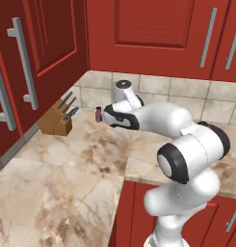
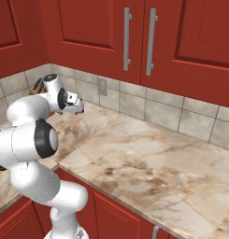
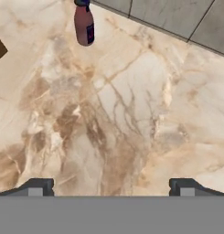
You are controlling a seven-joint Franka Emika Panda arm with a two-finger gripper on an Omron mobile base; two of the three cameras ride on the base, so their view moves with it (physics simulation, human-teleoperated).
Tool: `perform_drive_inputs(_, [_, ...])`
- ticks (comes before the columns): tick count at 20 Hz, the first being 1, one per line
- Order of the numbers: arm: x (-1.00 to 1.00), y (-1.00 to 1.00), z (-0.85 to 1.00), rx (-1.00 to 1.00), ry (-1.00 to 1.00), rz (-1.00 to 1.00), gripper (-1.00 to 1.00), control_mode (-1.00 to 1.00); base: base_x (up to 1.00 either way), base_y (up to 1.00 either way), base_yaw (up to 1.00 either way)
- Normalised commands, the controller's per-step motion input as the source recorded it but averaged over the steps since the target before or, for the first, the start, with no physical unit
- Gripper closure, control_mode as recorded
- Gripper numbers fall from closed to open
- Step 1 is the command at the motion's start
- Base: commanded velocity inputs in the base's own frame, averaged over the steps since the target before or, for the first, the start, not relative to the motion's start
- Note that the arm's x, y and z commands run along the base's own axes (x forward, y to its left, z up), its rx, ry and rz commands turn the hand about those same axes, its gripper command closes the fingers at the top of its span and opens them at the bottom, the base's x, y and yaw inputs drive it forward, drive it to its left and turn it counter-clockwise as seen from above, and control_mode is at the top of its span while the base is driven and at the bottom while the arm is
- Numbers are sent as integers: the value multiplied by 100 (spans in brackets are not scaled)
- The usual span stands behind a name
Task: Place the drinks on the dining counter in a tight cluster.
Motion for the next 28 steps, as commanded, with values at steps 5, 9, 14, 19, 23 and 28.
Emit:
perform_drive_inputs(5, [39,0,0,0,0,3,-100,-100,0,0,0])
perform_drive_inputs(9, [56,1,0,0,0,0,-100,-100,0,0,0])
perform_drive_inputs(14, [44,7,-1,14,0,6,-100,-100,0,0,0])
perform_drive_inputs(19, [32,0,0,9,0,7,-100,-100,0,0,0])
perform_drive_inputs(23, [43,1,-6,0,0,1,-100,-100,0,0,0])
perform_drive_inputs(28, [34,15,-22,0,-1,0,-100,-100,0,0,0])
